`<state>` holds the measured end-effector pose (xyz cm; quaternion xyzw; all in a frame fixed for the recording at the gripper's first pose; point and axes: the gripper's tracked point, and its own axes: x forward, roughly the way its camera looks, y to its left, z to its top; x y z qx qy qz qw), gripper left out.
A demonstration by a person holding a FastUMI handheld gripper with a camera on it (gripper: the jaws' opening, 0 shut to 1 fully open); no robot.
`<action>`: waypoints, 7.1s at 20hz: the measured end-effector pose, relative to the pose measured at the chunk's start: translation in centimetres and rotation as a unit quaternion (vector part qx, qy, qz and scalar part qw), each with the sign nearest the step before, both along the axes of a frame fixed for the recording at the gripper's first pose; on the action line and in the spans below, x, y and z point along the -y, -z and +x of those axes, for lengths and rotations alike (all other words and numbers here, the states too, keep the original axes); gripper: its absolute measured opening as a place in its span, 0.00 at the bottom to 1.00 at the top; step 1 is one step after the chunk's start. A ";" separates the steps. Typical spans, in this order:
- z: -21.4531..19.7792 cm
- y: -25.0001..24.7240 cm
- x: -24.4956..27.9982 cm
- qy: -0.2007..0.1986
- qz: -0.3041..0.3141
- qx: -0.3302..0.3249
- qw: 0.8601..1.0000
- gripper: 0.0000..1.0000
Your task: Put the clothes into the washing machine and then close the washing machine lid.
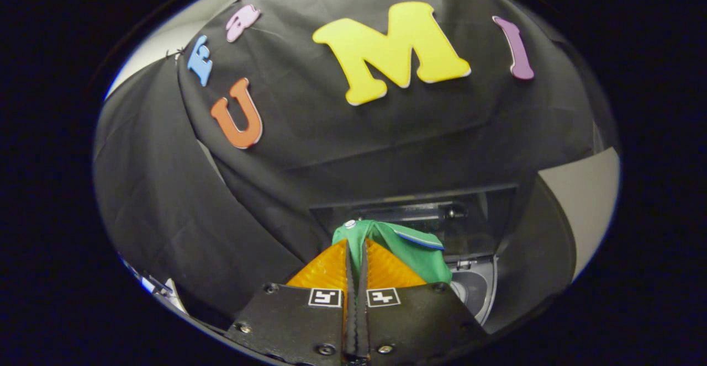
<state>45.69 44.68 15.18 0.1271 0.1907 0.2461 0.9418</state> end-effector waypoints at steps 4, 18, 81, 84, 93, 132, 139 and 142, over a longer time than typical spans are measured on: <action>2.7 7.4 0.8 0.041 -0.019 -0.061 0.997 0.04; 2.4 21.3 0.4 0.092 -0.069 -0.236 0.965 0.04; 14.0 -8.7 1.9 0.135 -0.144 -0.046 0.979 0.95; 14.4 -6.8 1.3 0.129 -0.155 -0.077 0.977 0.95; 14.7 -4.1 0.5 0.124 -0.187 -0.112 0.968 0.96; -2.9 7.7 3.0 0.128 -0.189 -0.068 0.971 0.98; -5.3 6.3 3.5 0.120 -0.189 -0.051 0.973 0.98; -7.5 4.6 4.0 0.116 -0.180 -0.034 0.976 0.98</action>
